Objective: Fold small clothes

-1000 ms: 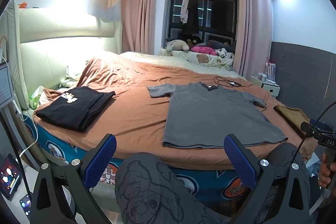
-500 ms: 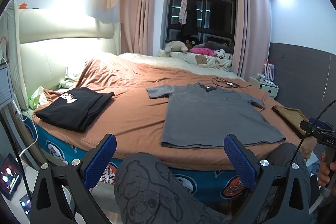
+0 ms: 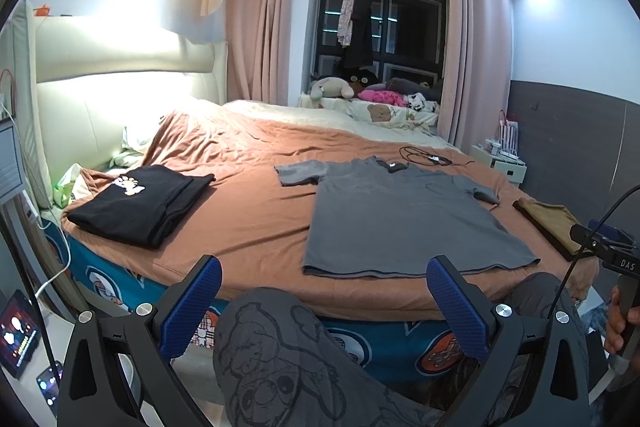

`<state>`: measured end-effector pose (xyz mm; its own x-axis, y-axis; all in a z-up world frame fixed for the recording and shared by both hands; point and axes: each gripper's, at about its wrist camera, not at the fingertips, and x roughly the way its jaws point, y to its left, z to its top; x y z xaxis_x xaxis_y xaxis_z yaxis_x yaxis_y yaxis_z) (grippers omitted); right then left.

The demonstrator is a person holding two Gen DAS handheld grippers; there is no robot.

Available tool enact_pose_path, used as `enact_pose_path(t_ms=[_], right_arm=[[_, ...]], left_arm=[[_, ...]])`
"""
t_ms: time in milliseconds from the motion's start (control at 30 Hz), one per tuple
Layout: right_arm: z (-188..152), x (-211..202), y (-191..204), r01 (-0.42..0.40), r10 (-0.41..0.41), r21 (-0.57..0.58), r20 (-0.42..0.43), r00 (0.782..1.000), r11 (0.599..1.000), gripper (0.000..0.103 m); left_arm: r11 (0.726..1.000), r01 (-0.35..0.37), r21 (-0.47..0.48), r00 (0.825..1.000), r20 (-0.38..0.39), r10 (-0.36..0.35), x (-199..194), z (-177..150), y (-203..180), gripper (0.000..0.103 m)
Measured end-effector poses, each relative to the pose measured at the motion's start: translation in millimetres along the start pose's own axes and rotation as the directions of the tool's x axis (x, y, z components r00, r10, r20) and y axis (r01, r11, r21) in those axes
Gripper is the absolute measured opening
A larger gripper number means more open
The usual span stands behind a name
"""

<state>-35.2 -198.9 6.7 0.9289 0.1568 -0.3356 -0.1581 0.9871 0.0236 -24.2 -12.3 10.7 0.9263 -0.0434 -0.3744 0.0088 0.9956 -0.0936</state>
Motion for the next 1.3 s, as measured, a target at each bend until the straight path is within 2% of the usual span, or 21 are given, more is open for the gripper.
enact_pose_path(t_ms=[500,800,1033,1300], right_arm=[[-4,-9,-1,-0.01,0.01,-0.012,0.01,1.0,1.0,0.103],[-2,-8,4,0.015,-0.015,-0.012,0.014,1.0,1.0,0.103],[6,13,8,0.019,-0.018,-0.037,0.004,1.0,0.999,0.103],[24,57,2,0.015,-0.015,-0.032,-0.03,0.999,0.999,0.103]], left_arm=[[1.0,0.028,0.002,1.0,0.013,-0.028,-13,-3,-2,0.103],[0.998,0.063,0.025,0.998,0.014,-0.063,-11,-1,-2,0.103],[0.997,0.072,0.031,0.997,0.01,-0.072,5,4,0,0.103],[0.996,0.085,0.016,0.996,0.001,-0.085,46,21,4,0.103]])
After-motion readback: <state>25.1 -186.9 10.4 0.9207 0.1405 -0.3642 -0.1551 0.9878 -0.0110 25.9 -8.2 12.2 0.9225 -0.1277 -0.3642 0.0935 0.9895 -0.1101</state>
